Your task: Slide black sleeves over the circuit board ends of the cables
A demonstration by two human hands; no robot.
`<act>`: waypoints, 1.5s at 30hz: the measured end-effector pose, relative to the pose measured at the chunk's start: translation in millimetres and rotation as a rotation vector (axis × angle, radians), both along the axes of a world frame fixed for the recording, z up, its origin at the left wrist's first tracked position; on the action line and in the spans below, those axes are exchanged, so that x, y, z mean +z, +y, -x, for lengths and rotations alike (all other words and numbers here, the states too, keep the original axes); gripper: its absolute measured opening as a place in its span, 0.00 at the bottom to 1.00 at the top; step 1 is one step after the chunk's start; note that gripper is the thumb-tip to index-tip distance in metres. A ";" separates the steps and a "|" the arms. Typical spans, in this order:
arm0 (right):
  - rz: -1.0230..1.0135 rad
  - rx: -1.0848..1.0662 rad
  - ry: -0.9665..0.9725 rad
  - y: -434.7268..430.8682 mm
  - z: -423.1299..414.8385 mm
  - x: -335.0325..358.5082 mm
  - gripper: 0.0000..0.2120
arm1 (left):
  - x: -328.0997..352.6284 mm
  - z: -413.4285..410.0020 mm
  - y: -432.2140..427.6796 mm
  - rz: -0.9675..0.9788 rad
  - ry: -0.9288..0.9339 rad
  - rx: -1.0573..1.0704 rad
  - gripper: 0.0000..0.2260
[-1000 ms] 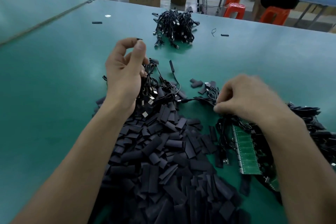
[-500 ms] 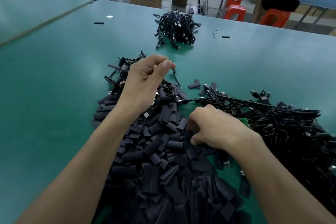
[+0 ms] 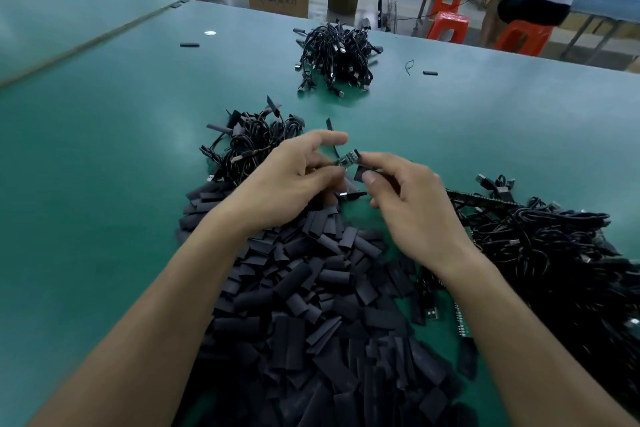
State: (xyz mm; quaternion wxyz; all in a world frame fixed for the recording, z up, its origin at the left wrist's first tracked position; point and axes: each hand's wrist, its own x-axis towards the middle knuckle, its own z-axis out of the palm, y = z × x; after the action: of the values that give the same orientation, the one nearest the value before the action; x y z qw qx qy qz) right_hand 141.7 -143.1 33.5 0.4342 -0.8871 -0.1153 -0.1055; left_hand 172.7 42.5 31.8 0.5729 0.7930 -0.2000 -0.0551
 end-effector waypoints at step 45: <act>-0.444 -0.057 -0.056 -8.3 -0.9 -18.9 0.12 | -4.9 -2.7 1.0 0.101 0.006 0.088 0.02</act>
State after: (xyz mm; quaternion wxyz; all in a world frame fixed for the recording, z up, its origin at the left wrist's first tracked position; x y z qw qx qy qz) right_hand 142.6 -151.4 14.7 0.6122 -0.7695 -0.0765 -0.1651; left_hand 175.4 43.5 26.9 0.6147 0.7709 -0.1657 -0.0220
